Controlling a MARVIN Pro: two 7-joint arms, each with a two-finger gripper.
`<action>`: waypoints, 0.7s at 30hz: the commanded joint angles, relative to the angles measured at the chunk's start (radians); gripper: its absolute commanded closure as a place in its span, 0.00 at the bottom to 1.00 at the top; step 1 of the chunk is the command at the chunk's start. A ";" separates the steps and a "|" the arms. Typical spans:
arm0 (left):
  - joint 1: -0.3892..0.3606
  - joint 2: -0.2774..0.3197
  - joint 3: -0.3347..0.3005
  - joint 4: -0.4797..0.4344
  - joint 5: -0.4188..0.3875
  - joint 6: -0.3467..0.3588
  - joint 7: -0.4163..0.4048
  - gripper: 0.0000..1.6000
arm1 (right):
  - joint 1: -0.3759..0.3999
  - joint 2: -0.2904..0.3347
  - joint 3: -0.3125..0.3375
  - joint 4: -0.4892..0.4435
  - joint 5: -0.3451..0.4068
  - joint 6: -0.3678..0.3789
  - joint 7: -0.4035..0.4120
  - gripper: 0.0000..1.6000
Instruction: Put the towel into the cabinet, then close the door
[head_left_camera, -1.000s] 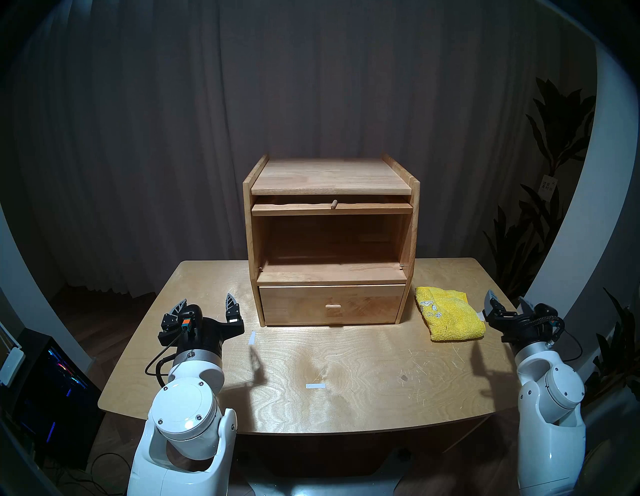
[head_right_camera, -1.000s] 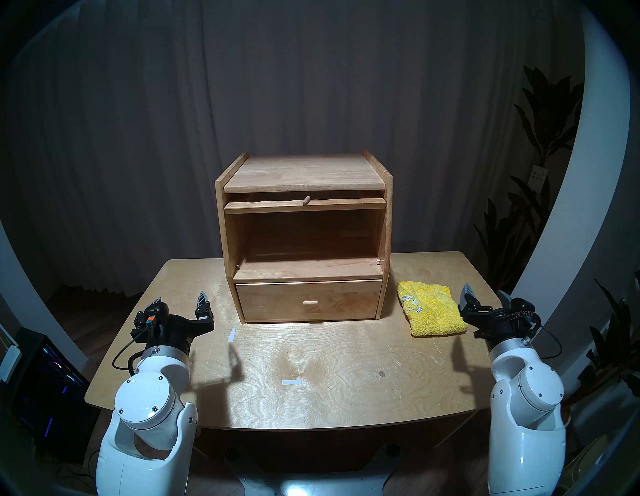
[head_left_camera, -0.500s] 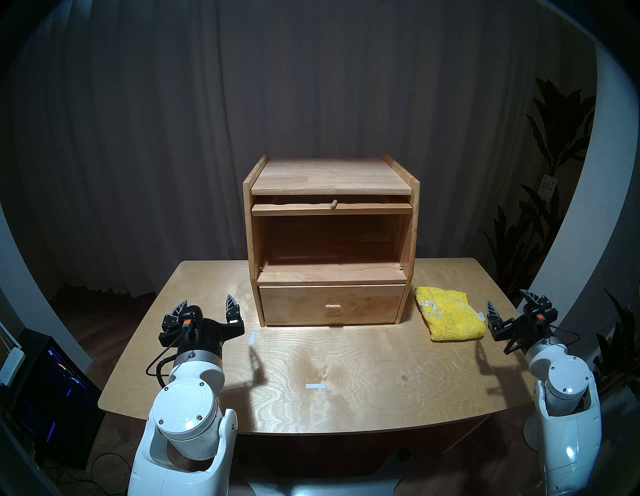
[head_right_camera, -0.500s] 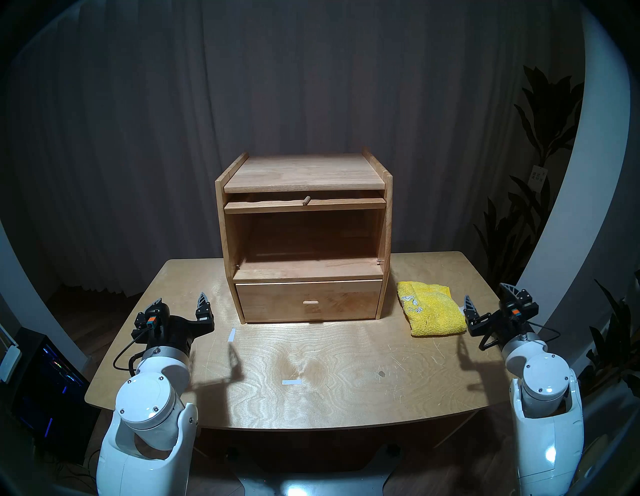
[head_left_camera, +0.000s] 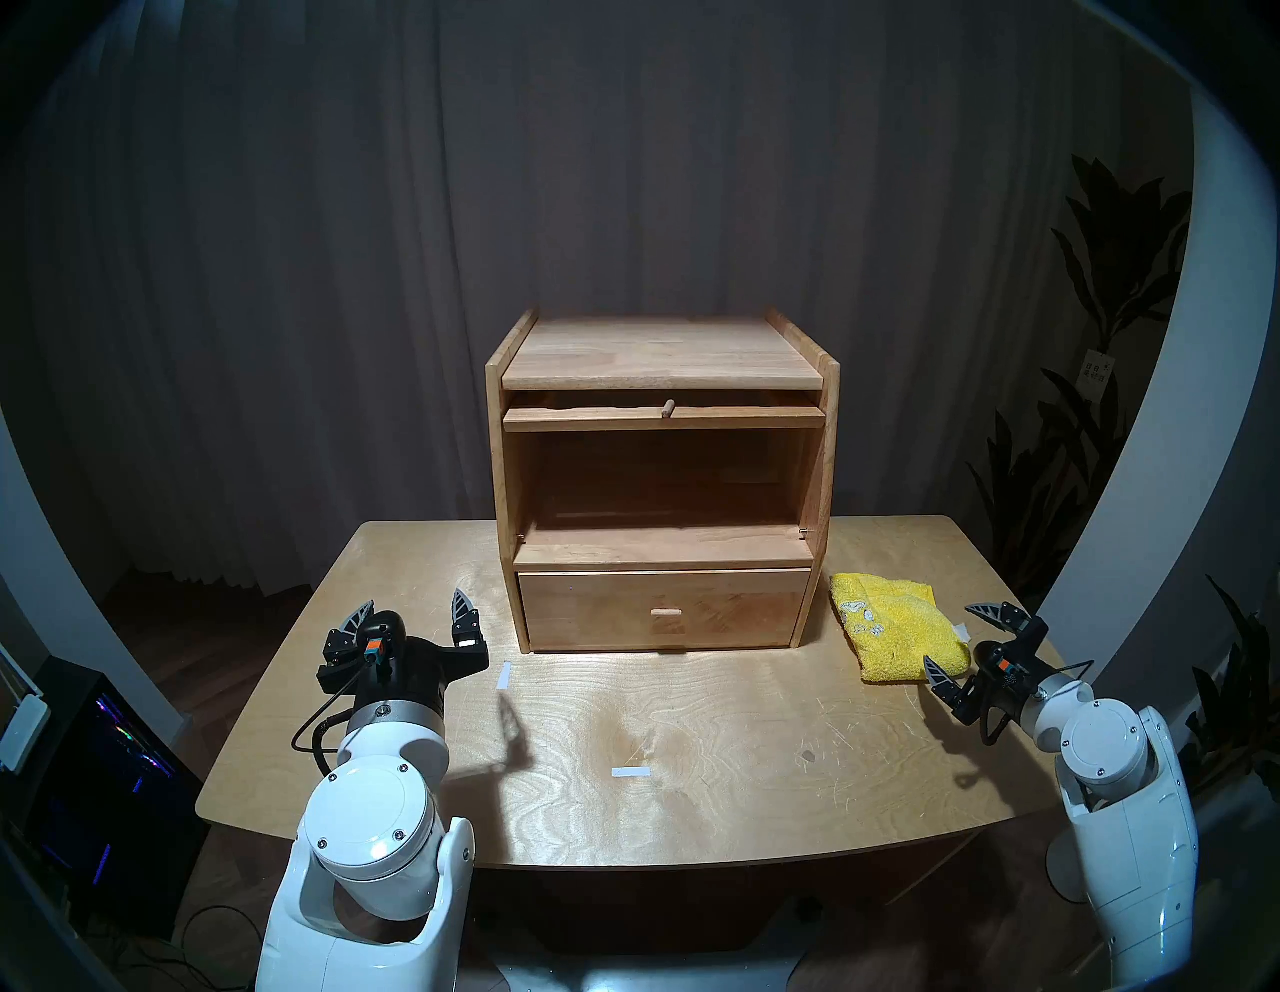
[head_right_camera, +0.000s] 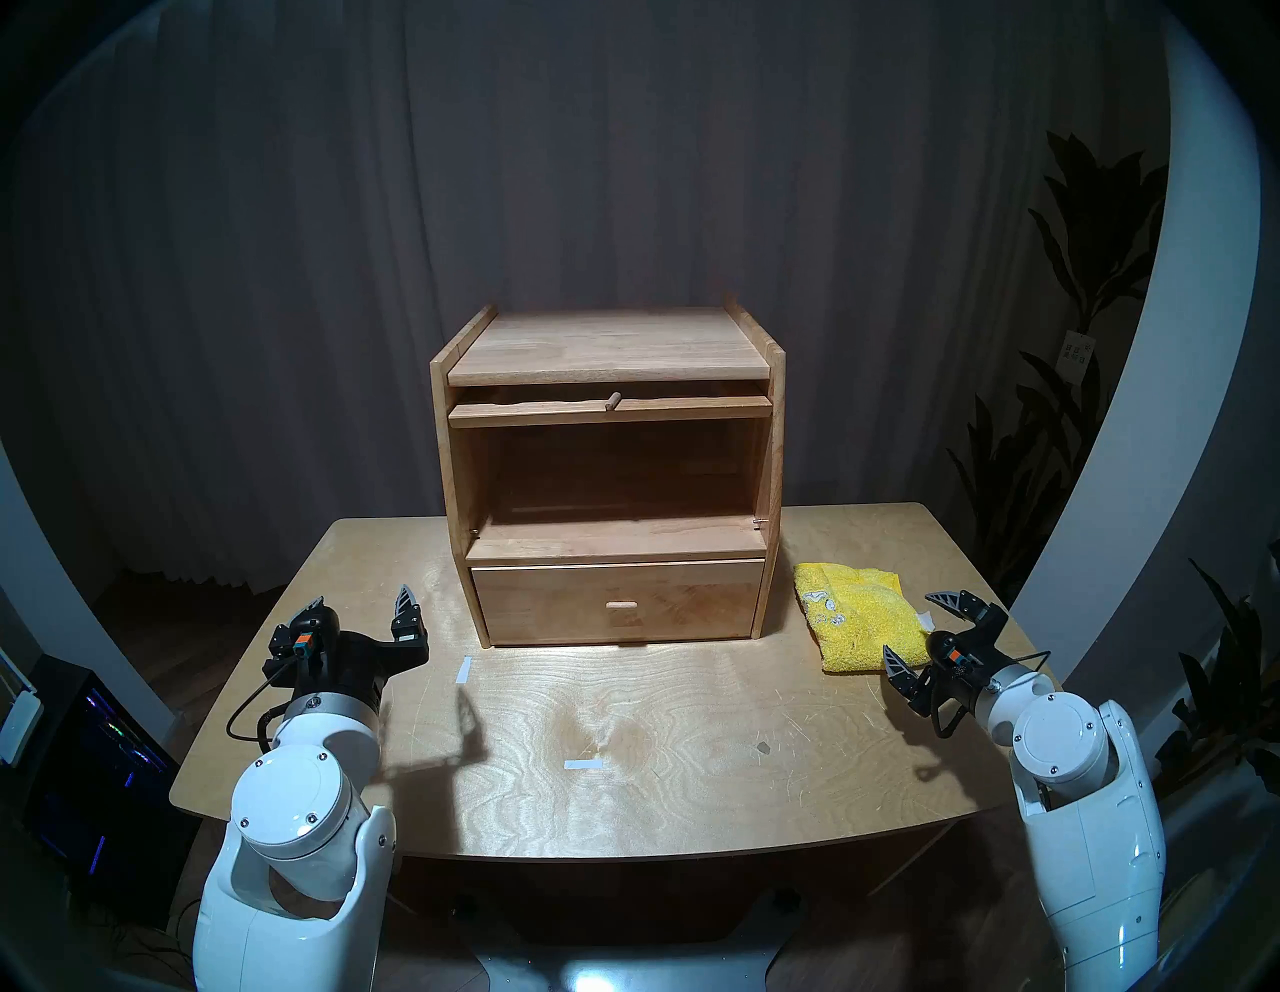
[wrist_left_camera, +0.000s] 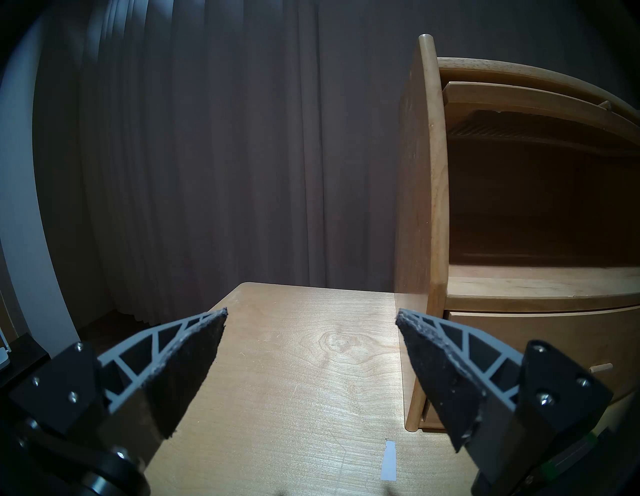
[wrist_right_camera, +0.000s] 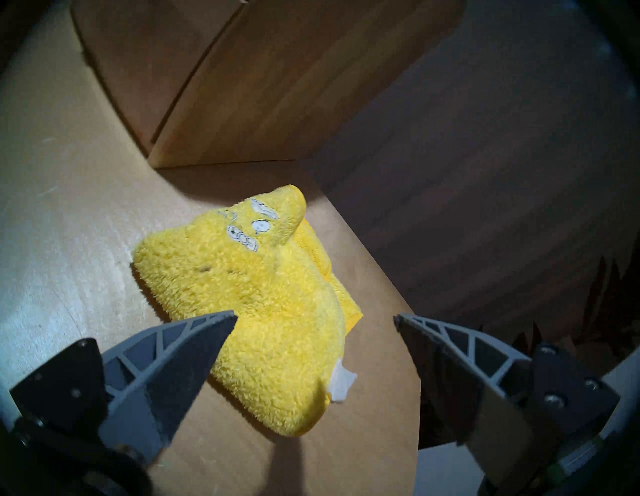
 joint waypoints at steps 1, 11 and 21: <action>-0.004 0.000 0.001 -0.022 0.001 -0.004 0.000 0.00 | 0.092 0.116 -0.034 0.025 -0.089 -0.100 0.125 0.00; -0.002 0.000 0.002 -0.026 0.001 -0.003 0.000 0.00 | 0.204 0.147 -0.153 0.215 -0.091 -0.189 0.158 0.00; -0.002 0.000 0.001 -0.026 0.001 -0.003 -0.001 0.00 | 0.323 0.115 -0.226 0.367 -0.117 -0.213 0.055 0.00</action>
